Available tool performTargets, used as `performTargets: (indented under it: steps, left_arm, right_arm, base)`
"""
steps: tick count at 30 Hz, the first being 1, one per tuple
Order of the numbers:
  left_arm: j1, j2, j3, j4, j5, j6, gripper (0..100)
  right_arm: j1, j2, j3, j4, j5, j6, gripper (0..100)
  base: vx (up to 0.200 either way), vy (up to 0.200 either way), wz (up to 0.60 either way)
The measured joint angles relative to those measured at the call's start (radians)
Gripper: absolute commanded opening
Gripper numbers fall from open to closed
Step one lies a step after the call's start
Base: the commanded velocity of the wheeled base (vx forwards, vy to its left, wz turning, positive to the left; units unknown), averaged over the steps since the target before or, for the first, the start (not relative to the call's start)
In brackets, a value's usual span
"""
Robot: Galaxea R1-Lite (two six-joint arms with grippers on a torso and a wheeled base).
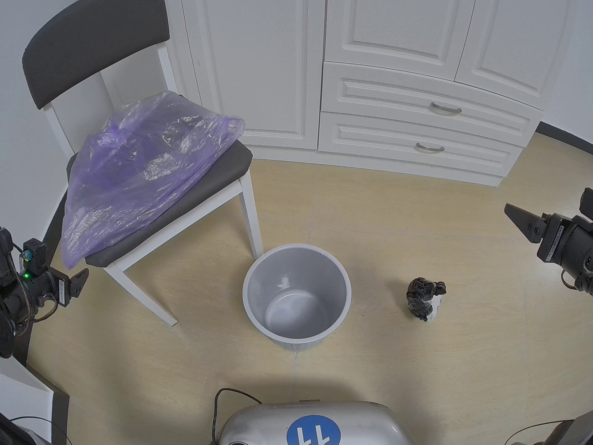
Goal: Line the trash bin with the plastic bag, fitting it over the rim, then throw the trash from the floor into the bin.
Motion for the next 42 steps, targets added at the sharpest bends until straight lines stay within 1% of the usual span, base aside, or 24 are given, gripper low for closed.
performTargets:
  steps: [6, 10, 18, 21, 24, 30, 37, 39, 42]
  left_arm:
    - [0.015, 0.044, -0.021, -0.005, 0.006, -0.013, 100]
    - [0.019, 0.071, -0.043, -0.031, 0.008, -0.052, 100]
    - [0.024, 0.141, -0.065, -0.185, 0.013, -0.117, 100]
    - [0.033, 0.166, -0.069, -0.218, 0.013, -0.130, 100]
    - [0.045, 0.181, -0.079, -0.223, 0.013, -0.137, 100]
    - [0.074, 0.193, -0.110, -0.225, 0.008, -0.179, 100]
    - [0.112, 0.188, -0.136, -0.225, -0.002, -0.196, 100]
    - [0.119, 0.184, -0.146, -0.220, -0.014, -0.224, 100]
    - [0.127, 0.183, -0.169, -0.213, -0.052, -0.267, 100]
  right_arm:
    - [0.000, 0.020, -0.004, -0.023, 0.000, 0.012, 100]
    - [-0.001, 0.026, 0.000, -0.034, 0.000, 0.013, 100]
    - [0.000, 0.030, 0.001, -0.036, 0.001, 0.013, 100]
    - [0.000, 0.031, 0.003, -0.035, 0.001, 0.013, 100]
    - [0.000, 0.031, 0.003, -0.035, 0.001, 0.013, 100]
    - [0.001, 0.031, 0.003, -0.036, 0.002, 0.011, 100]
    - [0.004, 0.031, 0.003, -0.035, 0.001, 0.010, 100]
    - [0.006, 0.031, 0.004, -0.035, 0.001, 0.009, 100]
    - [0.008, 0.030, 0.007, -0.035, 0.001, 0.007, 100]
  base:
    - [0.000, 0.000, 0.00]
    - [0.000, 0.000, 0.00]
    - [0.000, 0.000, 0.00]
    - [0.000, 0.000, 0.00]
    - [0.000, 0.000, 0.00]
    - [0.000, 0.000, 0.00]
    - [0.000, 0.000, 0.00]
    - [0.000, 0.000, 0.00]
    - [0.000, 0.000, 0.00]
